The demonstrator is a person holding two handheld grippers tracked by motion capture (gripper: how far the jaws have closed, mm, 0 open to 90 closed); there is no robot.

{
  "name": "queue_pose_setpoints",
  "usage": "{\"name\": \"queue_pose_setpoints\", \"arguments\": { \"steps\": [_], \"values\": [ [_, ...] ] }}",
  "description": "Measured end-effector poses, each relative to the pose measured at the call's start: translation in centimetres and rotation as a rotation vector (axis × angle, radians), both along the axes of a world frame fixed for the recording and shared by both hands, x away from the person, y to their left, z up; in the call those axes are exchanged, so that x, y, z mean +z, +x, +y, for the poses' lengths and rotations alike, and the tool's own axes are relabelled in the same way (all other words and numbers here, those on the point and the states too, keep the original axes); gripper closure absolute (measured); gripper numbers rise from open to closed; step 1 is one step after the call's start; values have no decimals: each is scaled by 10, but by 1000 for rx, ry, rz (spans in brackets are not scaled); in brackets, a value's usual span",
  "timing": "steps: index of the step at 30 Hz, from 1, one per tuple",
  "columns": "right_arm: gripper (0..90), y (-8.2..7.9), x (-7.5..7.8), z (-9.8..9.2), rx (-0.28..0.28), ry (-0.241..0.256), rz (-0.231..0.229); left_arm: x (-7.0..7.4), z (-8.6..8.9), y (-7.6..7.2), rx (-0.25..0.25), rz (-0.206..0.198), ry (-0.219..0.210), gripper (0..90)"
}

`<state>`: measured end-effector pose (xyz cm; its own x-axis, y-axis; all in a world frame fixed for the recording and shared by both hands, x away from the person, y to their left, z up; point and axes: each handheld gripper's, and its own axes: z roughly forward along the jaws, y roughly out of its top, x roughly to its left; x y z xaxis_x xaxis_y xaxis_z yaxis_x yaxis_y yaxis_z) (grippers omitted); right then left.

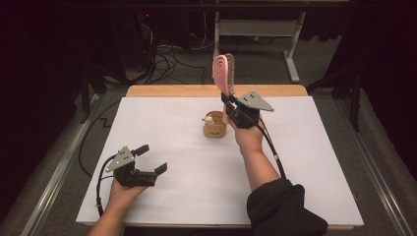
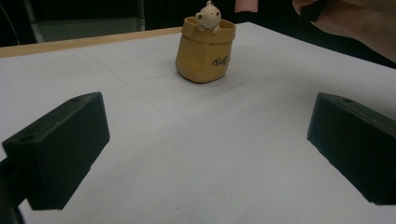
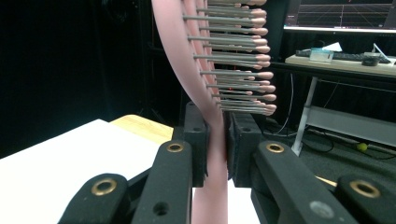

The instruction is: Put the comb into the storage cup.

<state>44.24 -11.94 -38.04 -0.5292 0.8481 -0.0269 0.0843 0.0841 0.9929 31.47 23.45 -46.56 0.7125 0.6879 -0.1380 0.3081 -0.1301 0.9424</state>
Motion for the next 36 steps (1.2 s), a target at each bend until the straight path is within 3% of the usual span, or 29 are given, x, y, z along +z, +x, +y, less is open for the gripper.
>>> {"name": "queue_pose_setpoints", "arguments": {
  "steps": [15, 24, 36],
  "values": [
    [814, 23, -8, 12, -10, 13, 20, 0, 2, -2, 9, -4, -3, 0],
    [814, 27, -10, 16, -7, 53, 18, 1, 3, -3, 12, -8, -7, 0],
    [814, 31, -22, 20, -8, 45, 47, 0, 3, -4, 12, -6, -8, 0]
  ]
}}
